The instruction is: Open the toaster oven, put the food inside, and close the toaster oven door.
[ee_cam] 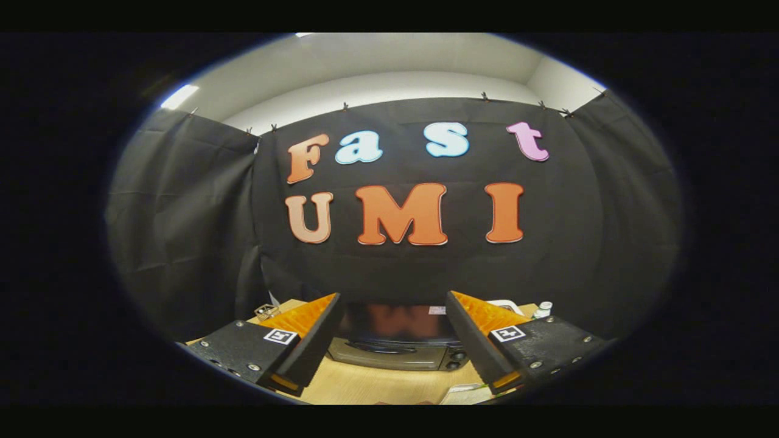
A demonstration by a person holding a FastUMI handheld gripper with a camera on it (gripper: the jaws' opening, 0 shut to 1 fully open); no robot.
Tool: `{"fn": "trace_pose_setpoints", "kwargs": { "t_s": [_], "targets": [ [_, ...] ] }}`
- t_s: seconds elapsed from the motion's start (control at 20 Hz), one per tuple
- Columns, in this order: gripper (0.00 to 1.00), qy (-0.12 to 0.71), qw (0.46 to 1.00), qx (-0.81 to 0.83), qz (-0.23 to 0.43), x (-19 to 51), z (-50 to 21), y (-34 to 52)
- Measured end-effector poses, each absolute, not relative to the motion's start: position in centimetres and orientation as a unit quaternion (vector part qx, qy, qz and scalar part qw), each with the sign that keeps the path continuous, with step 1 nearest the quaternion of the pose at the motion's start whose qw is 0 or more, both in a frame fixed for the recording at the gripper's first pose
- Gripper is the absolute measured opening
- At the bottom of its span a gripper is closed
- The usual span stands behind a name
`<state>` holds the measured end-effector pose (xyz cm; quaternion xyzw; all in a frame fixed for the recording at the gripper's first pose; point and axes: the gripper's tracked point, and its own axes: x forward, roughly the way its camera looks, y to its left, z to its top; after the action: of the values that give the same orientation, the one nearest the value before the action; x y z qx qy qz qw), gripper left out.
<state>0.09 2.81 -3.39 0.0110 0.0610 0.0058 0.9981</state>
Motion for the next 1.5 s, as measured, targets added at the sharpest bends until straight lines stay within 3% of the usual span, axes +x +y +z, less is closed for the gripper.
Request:
{"fn": "trace_pose_setpoints", "kwargs": {
  "t_s": [0.95, 1.5],
  "targets": [
    [1.0, 0.191, 0.982, 0.009, 0.003, 4.2, -13.8, 6.7],
    [1.0, 0.282, 0.957, -0.05, -0.052, 9.4, -22.9, 4.9]
  ]
}}
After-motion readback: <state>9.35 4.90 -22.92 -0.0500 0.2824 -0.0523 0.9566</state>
